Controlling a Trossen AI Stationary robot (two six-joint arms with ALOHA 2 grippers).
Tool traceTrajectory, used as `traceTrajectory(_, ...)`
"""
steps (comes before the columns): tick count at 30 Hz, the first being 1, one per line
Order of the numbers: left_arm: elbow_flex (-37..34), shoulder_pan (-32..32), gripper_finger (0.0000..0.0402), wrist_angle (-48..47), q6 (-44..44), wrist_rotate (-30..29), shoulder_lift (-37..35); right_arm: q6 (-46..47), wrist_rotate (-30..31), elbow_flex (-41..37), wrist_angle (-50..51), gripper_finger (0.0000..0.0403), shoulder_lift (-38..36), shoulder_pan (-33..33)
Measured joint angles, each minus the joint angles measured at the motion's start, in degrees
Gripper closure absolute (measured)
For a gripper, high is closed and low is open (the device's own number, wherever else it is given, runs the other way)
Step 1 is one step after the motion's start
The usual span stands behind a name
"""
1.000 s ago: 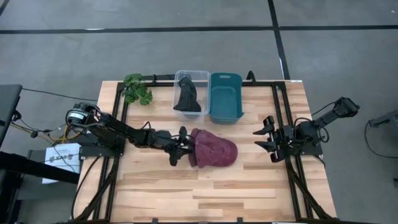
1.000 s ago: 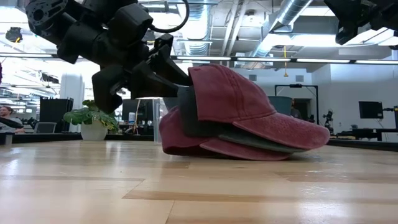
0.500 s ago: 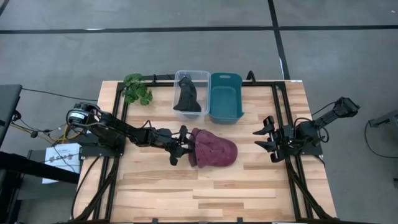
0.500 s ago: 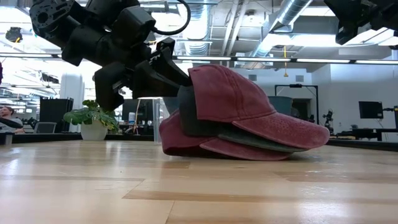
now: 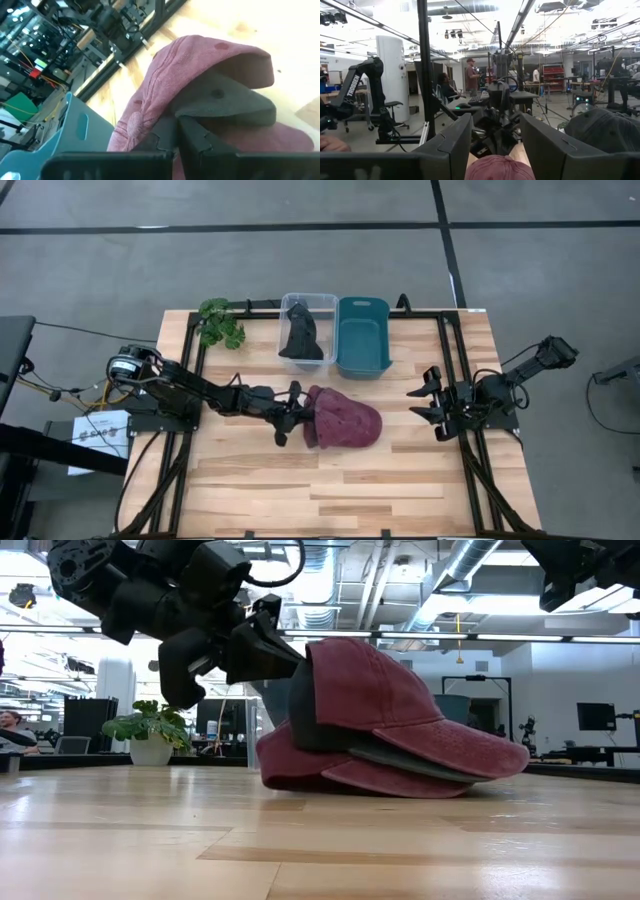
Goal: Pick & Place hat
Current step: Put the black cap into the transparent bin
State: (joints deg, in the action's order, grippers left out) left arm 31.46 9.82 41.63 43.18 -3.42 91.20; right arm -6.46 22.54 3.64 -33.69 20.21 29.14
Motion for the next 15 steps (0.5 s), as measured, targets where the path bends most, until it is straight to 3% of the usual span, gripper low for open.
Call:
traceTrajectory(8, 0.00, 2.16, 0.0392, 2.80, 1.73, -5.46, -0.26, 0.02, -0.01, 0.00, 0.00, 0.0242, 0.00, -0.01)
traceTrajectory(15, 0.00, 2.30, 0.0392, 3.44, 1.49, -6.21, -5.61, 0.00, 0.01, 0.00, -0.02, 0.0242, 0.00, 0.01)
